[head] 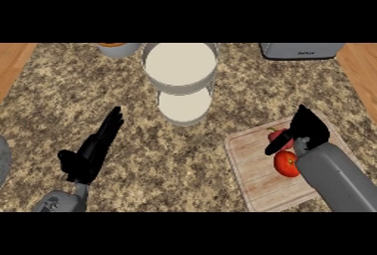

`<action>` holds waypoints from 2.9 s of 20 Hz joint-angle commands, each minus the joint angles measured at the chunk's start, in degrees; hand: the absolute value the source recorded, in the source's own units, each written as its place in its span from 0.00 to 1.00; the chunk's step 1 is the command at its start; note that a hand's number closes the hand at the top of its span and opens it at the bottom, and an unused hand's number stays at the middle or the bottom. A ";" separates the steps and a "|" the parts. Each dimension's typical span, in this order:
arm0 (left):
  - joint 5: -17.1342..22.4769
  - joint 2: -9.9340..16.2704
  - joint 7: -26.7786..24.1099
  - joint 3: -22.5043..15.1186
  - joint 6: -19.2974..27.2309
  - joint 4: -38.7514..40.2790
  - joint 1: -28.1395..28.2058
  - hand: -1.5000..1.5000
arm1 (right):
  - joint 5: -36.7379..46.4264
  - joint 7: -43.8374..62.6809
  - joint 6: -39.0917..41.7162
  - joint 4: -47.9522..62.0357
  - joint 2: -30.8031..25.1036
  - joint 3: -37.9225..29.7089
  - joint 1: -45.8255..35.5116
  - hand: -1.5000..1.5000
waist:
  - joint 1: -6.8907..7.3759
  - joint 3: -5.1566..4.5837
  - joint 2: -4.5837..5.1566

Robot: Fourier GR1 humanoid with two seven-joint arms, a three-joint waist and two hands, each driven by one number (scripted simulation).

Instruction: Pick the tomato from the cutting board and place it in the tiered basket

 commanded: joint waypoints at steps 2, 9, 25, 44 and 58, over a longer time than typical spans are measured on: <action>-0.36 -1.41 -0.73 -0.32 0.06 1.33 0.59 0.50 | 4.03 13.84 0.23 -1.65 3.82 -1.19 3.41 0.00 | -0.64 -0.05 -0.09; -1.80 -1.44 -0.40 0.01 1.08 0.05 0.28 0.50 | 6.95 13.84 3.03 -5.36 4.28 -6.58 8.54 0.00 | -0.03 0.06 0.04; -2.83 -2.78 -0.77 1.70 -2.31 1.82 -1.18 0.50 | 20.21 5.10 -2.45 -7.70 14.45 -12.75 16.35 1.00 | 1.73 0.25 0.77; -4.84 -3.96 1.03 3.70 -4.04 0.19 -0.88 0.50 | 20.15 -42.14 12.52 -9.72 -2.18 -12.92 17.26 1.00 | 2.61 0.40 0.91; -4.09 -4.13 3.15 5.71 -5.00 -1.25 -0.37 0.50 | -1.89 -55.97 13.89 -24.50 -4.37 -31.20 7.91 1.00 | 1.46 0.24 0.42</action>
